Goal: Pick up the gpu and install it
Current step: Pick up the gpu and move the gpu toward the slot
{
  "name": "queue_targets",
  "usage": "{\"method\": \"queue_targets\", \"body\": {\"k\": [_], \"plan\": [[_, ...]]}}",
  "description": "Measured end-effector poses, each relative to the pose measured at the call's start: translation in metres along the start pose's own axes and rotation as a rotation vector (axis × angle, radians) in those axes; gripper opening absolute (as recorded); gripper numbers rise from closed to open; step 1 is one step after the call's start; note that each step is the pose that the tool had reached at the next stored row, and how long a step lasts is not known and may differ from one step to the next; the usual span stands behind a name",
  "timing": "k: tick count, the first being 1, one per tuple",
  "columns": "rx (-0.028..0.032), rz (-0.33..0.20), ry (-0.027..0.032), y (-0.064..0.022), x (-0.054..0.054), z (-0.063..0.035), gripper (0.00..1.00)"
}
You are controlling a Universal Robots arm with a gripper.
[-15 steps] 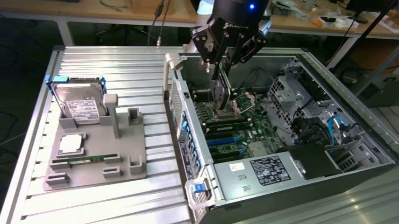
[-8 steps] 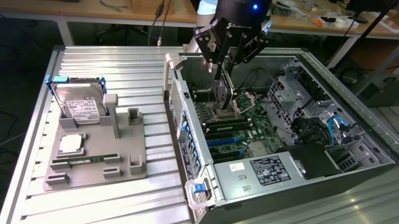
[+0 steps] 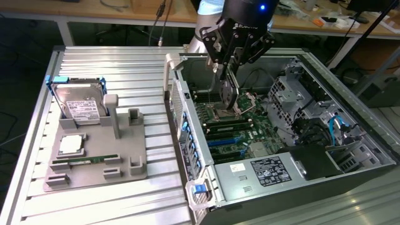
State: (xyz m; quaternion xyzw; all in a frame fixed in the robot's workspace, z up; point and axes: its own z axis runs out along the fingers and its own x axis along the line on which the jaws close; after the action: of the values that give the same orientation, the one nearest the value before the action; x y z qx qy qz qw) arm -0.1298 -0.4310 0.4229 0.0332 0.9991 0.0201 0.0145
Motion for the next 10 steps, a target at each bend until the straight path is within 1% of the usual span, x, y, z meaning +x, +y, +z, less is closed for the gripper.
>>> {"method": "queue_targets", "body": {"k": [10], "plan": [[0.0001, 0.000, 0.0001, 0.0009, -0.014, 0.0004, 0.27]]}}
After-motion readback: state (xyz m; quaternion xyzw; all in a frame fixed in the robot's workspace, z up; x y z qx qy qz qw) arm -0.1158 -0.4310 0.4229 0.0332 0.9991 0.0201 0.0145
